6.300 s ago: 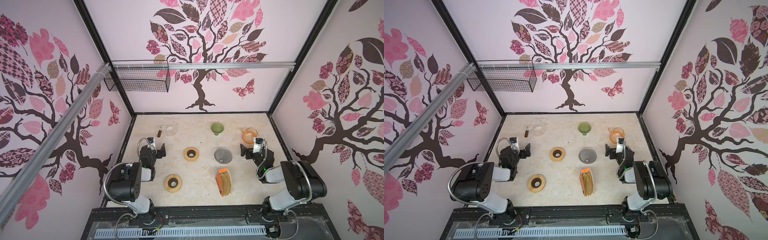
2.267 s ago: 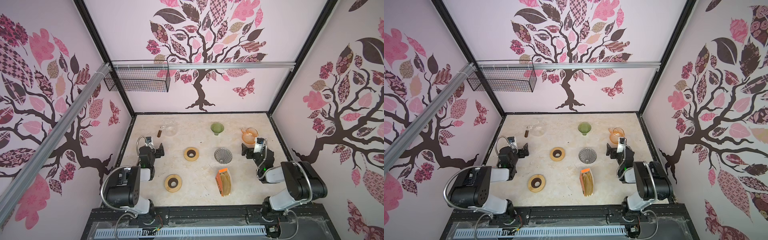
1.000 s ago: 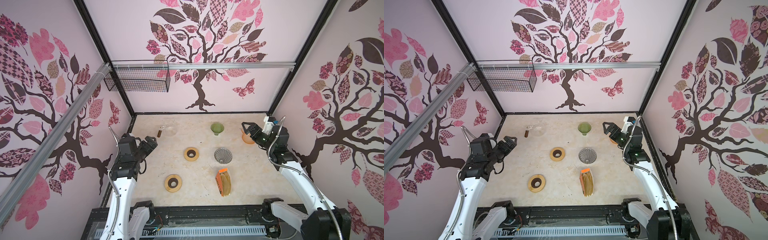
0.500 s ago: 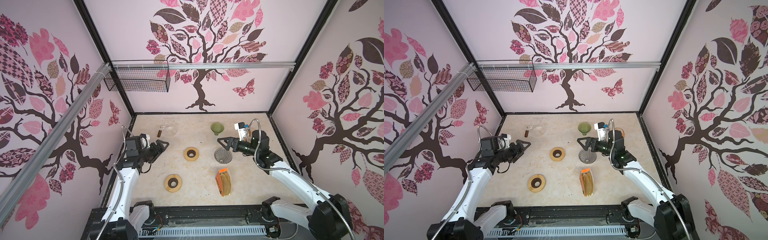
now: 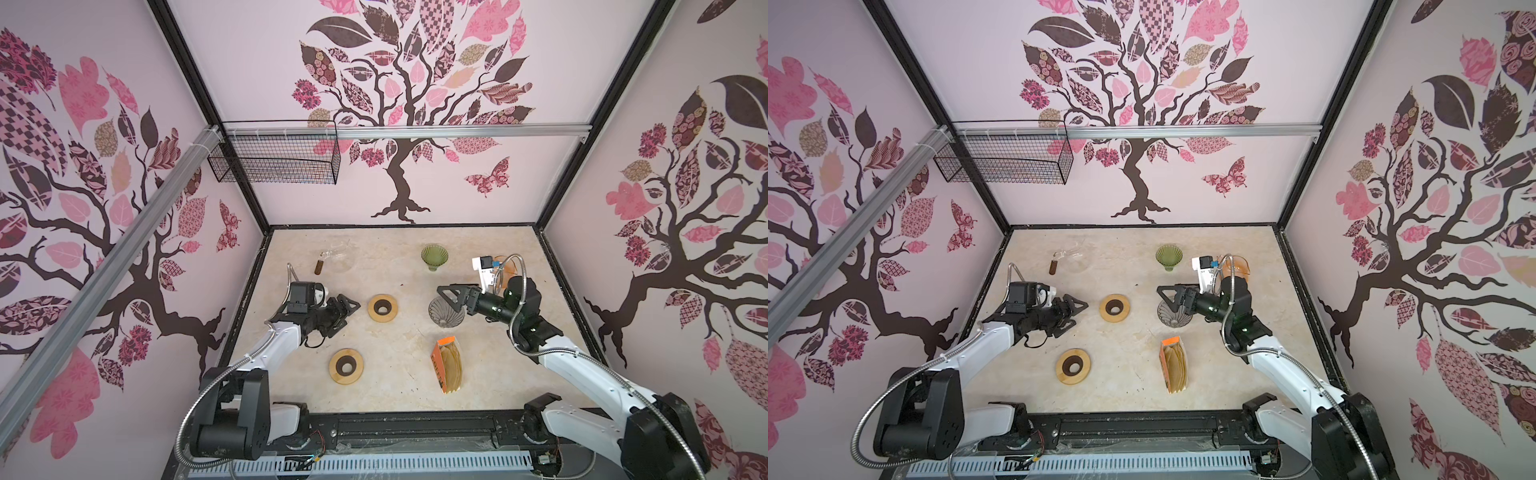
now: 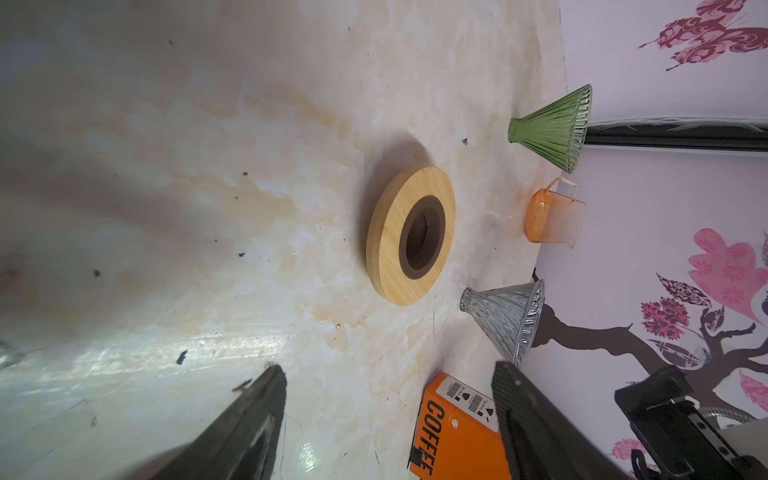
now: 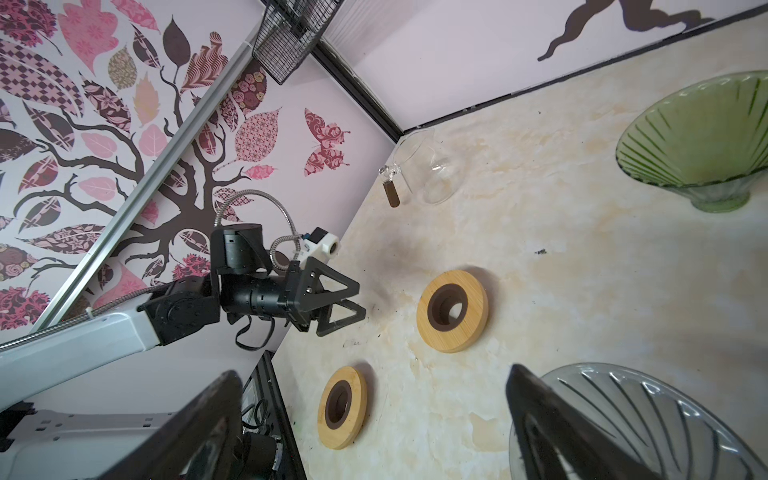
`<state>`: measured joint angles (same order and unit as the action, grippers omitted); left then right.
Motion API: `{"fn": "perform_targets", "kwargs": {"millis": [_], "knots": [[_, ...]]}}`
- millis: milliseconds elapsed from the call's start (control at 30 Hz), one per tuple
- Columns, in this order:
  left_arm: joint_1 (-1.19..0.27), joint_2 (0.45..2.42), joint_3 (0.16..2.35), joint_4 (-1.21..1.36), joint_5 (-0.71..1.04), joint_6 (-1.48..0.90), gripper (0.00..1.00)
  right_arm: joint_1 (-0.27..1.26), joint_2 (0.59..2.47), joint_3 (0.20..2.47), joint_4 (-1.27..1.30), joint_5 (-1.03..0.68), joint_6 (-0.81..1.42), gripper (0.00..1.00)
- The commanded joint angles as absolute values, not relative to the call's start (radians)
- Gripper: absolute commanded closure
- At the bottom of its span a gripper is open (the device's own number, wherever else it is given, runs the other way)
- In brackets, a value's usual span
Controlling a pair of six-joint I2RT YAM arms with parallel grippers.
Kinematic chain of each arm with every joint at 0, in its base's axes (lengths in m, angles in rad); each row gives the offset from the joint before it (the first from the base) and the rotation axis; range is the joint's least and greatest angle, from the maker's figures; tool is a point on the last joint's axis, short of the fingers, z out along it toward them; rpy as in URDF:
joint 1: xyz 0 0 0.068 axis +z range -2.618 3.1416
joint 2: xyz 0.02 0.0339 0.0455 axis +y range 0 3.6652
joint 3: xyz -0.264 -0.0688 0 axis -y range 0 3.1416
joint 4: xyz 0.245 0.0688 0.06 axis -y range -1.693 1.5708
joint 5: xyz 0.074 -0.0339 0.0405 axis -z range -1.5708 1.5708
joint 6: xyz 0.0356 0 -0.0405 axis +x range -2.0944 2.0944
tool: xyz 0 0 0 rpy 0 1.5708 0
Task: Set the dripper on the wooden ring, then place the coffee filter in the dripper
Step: 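Move left gripper toward the farther wooden ring while right gripper approaches grey dripper, then lower the left gripper and grasp the edge of the wooden ring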
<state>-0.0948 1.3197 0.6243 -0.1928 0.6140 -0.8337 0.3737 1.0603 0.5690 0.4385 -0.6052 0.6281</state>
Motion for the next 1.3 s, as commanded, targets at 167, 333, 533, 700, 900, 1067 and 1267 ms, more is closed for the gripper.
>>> {"fn": "perform_targets", "kwargs": {"millis": [167, 333, 533, 700, 900, 1067, 1267], "knots": [[-0.165, 1.469, 0.551, 0.206, 0.610, -0.995, 0.29, 0.385, 1.035, 0.567, 0.486, -0.573, 0.622, 0.00], [-0.189, 1.556, 0.558, 0.281, 0.609, -1.020, 0.35, 0.385, 1.028, 0.565, 0.484, -0.565, 0.617, 0.00], [-0.205, 1.618, 0.564, 0.328, 0.598, -1.038, 0.38, 0.386, 1.028, 0.562, 0.481, -0.557, 0.618, 0.00], [-0.222, 1.663, 0.545, 0.441, 0.580, -1.107, 0.40, 0.386, 1.030, 0.560, 0.483, -0.554, 0.615, 0.00], [-0.226, 1.711, 0.540, 0.526, 0.579, -1.154, 0.42, 0.387, 1.029, 0.557, 0.482, -0.553, 0.615, 0.00], [-0.231, 1.735, 0.526, 0.596, 0.580, -1.187, 0.43, 0.388, 1.029, 0.555, 0.480, -0.551, 0.612, 0.00], [-0.236, 1.759, 0.525, 0.652, 0.585, -1.220, 0.45, 0.391, 1.029, 0.555, 0.480, -0.548, 0.608, 0.00]]}}
